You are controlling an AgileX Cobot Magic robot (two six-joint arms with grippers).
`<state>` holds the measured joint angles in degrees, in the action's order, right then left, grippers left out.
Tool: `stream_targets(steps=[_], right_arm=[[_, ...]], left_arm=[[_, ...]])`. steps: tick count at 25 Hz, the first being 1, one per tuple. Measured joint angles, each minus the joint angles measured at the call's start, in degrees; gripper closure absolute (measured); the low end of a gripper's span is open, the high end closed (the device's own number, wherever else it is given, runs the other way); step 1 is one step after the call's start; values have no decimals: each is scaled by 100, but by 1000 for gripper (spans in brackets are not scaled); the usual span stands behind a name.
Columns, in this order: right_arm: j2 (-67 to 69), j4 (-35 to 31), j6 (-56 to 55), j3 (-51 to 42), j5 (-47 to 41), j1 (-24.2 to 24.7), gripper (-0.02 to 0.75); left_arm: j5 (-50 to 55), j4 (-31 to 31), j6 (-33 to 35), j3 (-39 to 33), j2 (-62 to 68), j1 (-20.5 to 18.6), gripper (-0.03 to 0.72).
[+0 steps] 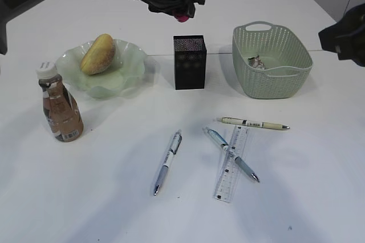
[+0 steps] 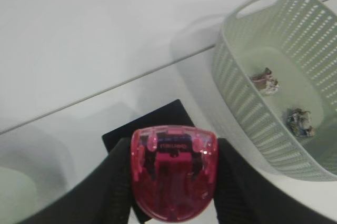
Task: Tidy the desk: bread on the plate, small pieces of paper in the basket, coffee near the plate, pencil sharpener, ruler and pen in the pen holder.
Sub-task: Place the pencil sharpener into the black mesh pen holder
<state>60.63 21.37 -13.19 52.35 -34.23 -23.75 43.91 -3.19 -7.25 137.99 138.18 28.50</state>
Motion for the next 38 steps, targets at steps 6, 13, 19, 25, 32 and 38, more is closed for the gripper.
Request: stream_targets(steps=[6, 13, 19, 25, 32, 38], right_arm=[[0, 0, 0, 0, 0, 0, 278], [0, 0, 0, 0, 0, 0, 279], [0, 0, 0, 0, 0, 0, 279], [0, 0, 0, 0, 0, 0, 279], [0, 0, 0, 0, 0, 0, 279], [0, 0, 0, 0, 0, 0, 279]], left_arm=[[-19, -512, 371, 0, 174, 0, 384], [-118, -547, 407, 0, 287, -45, 384], [-232, -547, 417, 0, 404, -101, 384], [-319, -631, 482, 0, 526, -101, 384], [-343, -662, 619, 0, 576, -101, 384], [-356, -674, 641, 0, 576, -101, 384]])
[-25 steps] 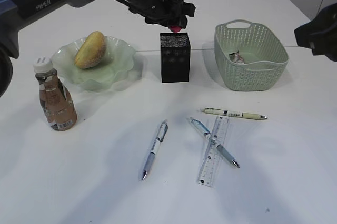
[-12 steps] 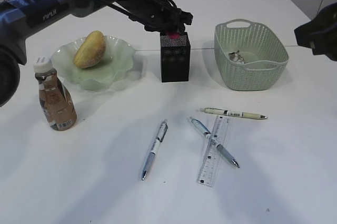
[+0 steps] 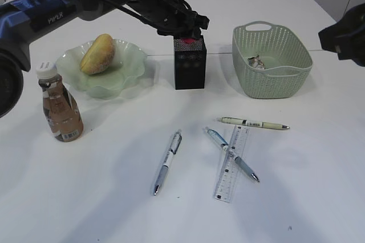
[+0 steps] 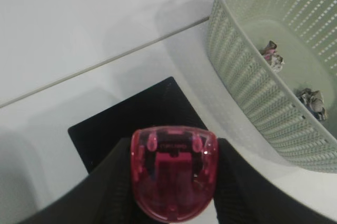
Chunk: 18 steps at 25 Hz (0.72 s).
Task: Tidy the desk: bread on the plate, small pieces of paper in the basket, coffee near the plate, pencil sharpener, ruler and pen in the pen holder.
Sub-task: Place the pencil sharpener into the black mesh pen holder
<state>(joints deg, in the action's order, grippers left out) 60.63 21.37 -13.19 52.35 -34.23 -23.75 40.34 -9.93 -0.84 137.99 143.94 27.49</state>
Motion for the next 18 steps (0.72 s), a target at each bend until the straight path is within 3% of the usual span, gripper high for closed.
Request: stream_targets(steps=[18], right_arm=[[0, 0, 0, 0, 63, 0, 279]], left_arm=[[0, -10, 0, 0, 0, 0, 384]])
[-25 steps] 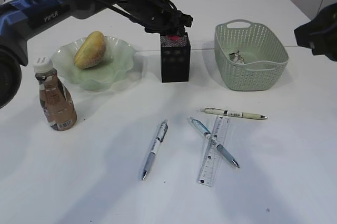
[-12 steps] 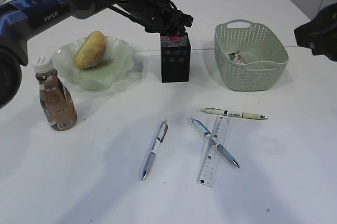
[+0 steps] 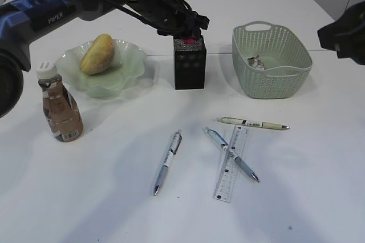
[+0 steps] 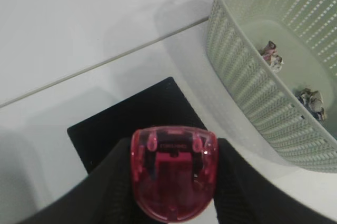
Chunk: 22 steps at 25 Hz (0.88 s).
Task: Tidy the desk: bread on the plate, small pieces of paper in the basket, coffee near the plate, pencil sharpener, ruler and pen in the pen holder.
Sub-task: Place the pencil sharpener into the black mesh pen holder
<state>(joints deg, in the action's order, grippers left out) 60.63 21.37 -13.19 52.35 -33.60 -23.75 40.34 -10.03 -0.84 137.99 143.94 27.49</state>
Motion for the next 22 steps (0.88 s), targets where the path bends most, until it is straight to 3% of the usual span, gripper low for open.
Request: stream_targets(steps=[22], right_arm=[[0, 0, 0, 0, 0, 0, 279]], left_arm=[[341, -575, 287, 0, 3, -163, 384]])
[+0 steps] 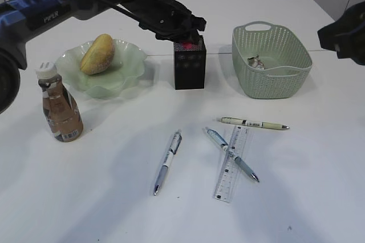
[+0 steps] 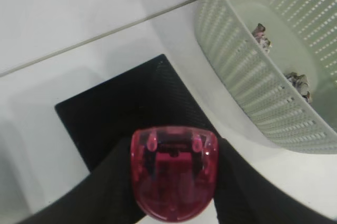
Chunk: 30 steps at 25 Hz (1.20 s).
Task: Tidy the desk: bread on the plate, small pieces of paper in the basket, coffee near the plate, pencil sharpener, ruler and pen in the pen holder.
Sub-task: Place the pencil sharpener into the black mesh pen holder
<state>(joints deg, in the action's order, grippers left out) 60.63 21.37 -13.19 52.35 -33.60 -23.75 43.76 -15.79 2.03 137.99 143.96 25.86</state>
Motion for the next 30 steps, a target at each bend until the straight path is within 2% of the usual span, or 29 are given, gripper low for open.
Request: stream_targets(steps=[16, 18, 25, 30], right_arm=[[0, 0, 0, 0, 0, 0, 279], [0, 0, 0, 0, 0, 0, 279], [0, 0, 0, 0, 0, 0, 279], [0, 0, 0, 0, 0, 0, 279]], left_arm=[[348, -97, -32, 0, 0, -59, 384], [406, -357, 91, 0, 0, -110, 384], [619, -1898, 1209, 0, 0, -490, 384], [619, -2785, 1967, 0, 0, -775, 384]])
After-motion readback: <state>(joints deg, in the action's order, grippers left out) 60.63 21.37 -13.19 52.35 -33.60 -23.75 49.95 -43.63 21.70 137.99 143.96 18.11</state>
